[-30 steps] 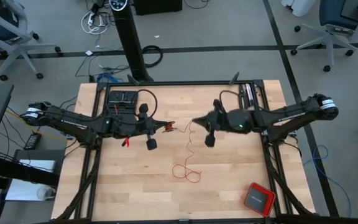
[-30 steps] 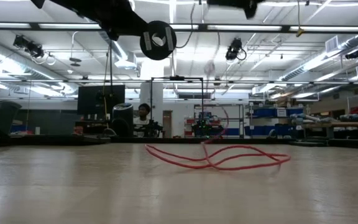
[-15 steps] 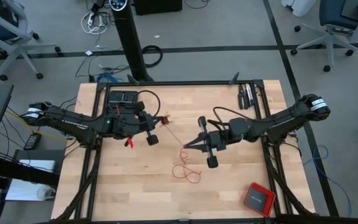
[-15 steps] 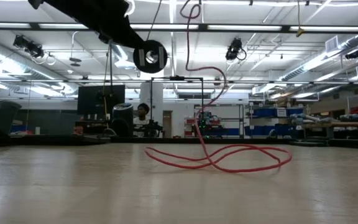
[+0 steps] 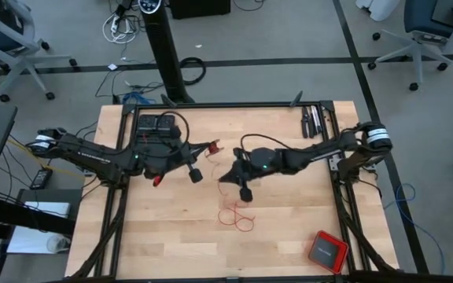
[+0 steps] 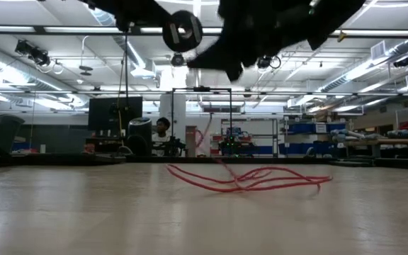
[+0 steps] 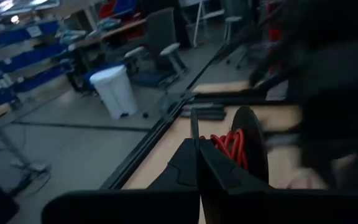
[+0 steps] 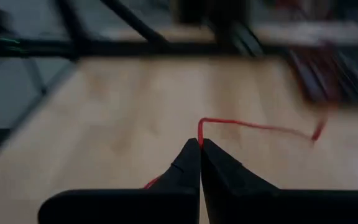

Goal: Coil cords
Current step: Uncoil the red wire from the spool

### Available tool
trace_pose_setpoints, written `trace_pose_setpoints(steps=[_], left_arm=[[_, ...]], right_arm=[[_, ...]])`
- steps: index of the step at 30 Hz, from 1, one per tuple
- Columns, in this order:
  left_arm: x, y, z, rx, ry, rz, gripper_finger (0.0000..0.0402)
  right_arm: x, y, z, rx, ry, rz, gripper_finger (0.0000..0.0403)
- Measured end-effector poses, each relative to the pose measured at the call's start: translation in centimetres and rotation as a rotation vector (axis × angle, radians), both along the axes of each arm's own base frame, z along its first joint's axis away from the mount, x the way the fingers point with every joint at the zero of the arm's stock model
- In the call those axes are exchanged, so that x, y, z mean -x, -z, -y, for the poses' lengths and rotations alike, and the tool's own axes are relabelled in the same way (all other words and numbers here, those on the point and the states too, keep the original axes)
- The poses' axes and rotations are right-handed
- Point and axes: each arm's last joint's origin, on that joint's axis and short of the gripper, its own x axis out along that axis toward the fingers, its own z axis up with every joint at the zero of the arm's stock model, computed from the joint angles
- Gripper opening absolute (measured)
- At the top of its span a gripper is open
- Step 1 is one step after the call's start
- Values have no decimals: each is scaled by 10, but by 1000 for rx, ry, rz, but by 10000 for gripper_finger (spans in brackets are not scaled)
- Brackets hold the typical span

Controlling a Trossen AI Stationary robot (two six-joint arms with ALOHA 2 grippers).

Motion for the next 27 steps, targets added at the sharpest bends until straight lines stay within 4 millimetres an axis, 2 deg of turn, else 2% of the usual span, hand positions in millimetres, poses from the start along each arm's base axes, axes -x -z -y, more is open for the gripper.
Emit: trace_pose_setpoints(steps=[4, 6, 10, 13, 20, 24, 27], left_arm=[[0, -4, 7, -40, 36, 13, 0], [1, -4, 10, -53, 48, 14, 0], [1, -2, 10, -87, 56, -28, 0], [2, 5, 10, -105, 60, -105, 0], [6, 22, 3, -183, 48, -328, 0], [9, 27, -2, -206, -17, -390, 0], [11, 29, -6, -230, -100, -425, 0]], right_arm=[[10, 17, 29, -74, 238, -216, 1], [19, 19, 39, -103, 328, -298, 1], [37, 10, 50, -103, 470, -382, 1], [52, -5, 52, -30, 596, -377, 1], [88, -60, 28, 128, 729, -183, 1], [105, -91, 4, 175, 612, -30, 1], [115, -114, -16, 186, 428, 101, 1]])
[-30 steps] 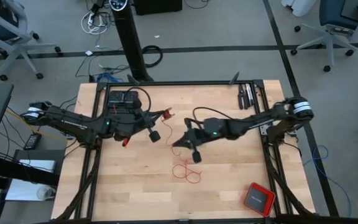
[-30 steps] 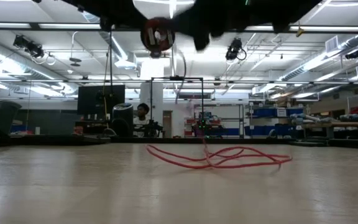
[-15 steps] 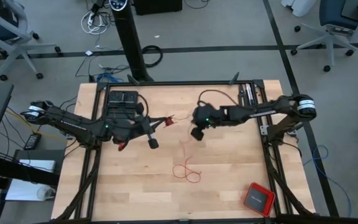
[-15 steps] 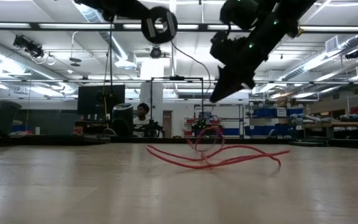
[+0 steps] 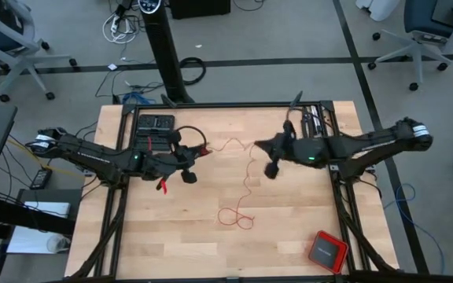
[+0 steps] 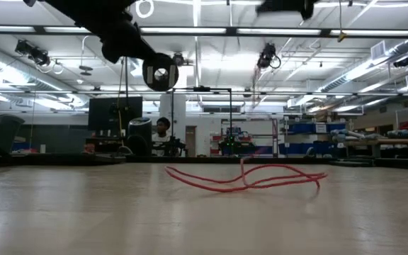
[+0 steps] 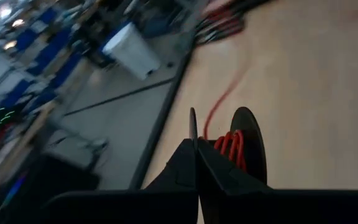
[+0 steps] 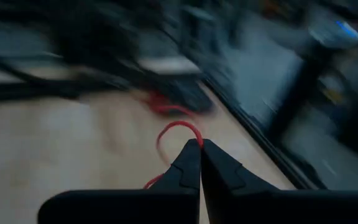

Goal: Coil cords
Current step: Uncoil the red wire from the spool

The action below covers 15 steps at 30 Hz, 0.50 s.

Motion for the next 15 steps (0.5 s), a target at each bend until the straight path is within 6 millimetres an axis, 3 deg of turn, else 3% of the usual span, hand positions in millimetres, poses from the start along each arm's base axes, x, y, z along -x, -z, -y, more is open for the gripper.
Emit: trace_pose_setpoints(steps=[5, 9, 15], left_arm=[[1, -1, -2, -28, -60, 9, 0], [-1, -5, -2, -15, -65, 63, 0], [-5, -16, -2, 90, -99, 268, 0]], right_arm=[[12, -26, -26, -1, -413, 171, 2], [15, -31, -40, 19, -651, 223, 2], [-1, -20, -46, 34, -750, 200, 2]])
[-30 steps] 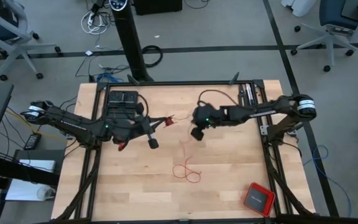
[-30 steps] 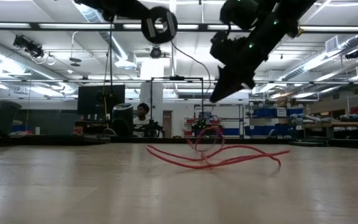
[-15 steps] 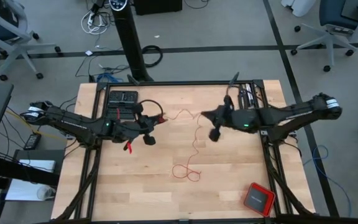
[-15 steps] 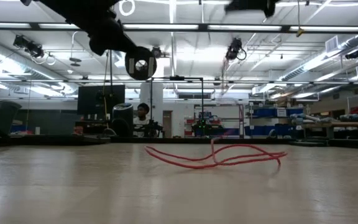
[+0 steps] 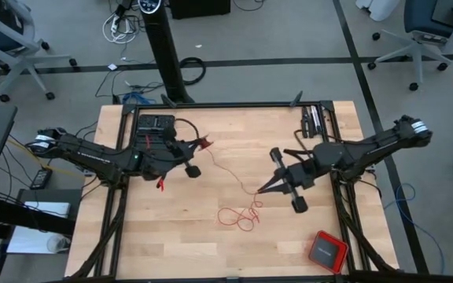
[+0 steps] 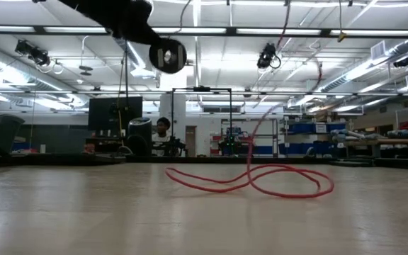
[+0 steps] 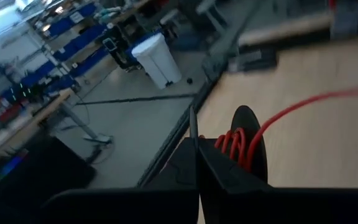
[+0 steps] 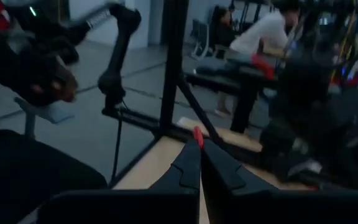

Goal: Coil cords
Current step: Uncoil the red wire from the spool

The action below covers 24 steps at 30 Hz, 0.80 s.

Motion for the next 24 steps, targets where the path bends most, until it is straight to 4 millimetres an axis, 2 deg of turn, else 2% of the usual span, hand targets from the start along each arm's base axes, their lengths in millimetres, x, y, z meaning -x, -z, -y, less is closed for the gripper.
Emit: trace_pose_setpoints(steps=[6, 11, 14, 17, 20, 24], left_arm=[[-3, -12, 0, 69, -14, 186, 0], [-3, -17, 4, 89, 13, 245, 0], [-4, -19, 5, 103, 69, 266, 0], [-5, -22, 7, 106, 149, 283, 0], [-5, -23, 12, 83, 216, 314, 0], [2, -15, 18, 0, 292, 387, 0]], right_arm=[[-37, 32, 11, -10, 76, -116, 2], [-69, 71, 34, -55, 134, -276, 2], [-82, 94, 51, -104, 211, -382, 3], [-84, 112, 68, -135, 285, -513, 19], [-76, 124, 83, -214, 393, -676, 46], [-56, 124, 102, -384, 566, -846, 76]])
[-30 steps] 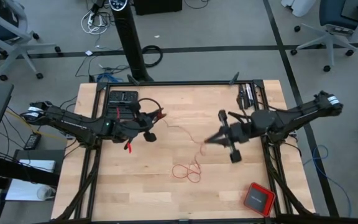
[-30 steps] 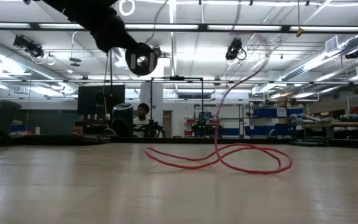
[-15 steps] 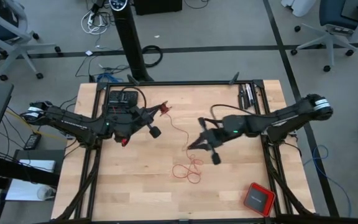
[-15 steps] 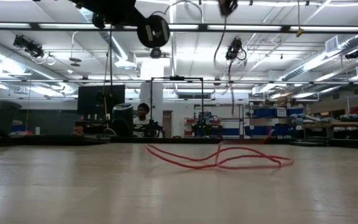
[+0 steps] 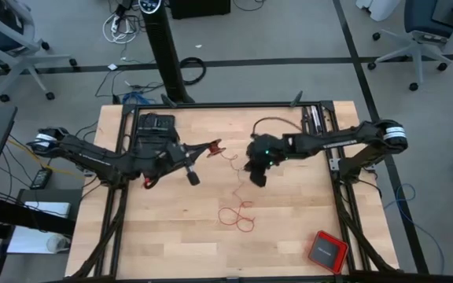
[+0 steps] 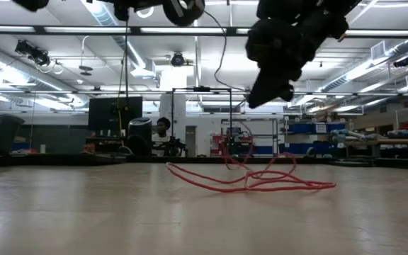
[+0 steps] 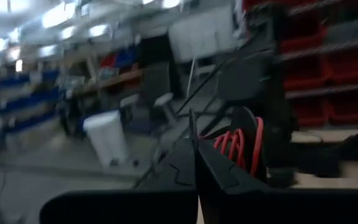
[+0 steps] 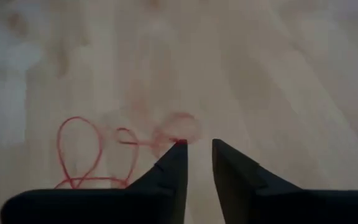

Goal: Coil cords
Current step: Uncoil the red wire from the spool

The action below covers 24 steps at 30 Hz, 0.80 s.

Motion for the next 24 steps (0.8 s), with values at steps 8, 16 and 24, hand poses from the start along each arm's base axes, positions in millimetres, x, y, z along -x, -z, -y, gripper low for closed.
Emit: trace_pose_setpoints(steps=[8, 16, 24], left_arm=[[29, 35, 6, -241, 99, 122, 0], [41, 39, -5, -93, 95, 286, 0], [19, 42, -10, 196, 221, 165, 0]], right_arm=[[23, -56, -7, 112, 100, 261, 80], [7, -89, -57, 366, -183, 662, 78], [-17, -63, -67, 379, -175, 638, 75]])
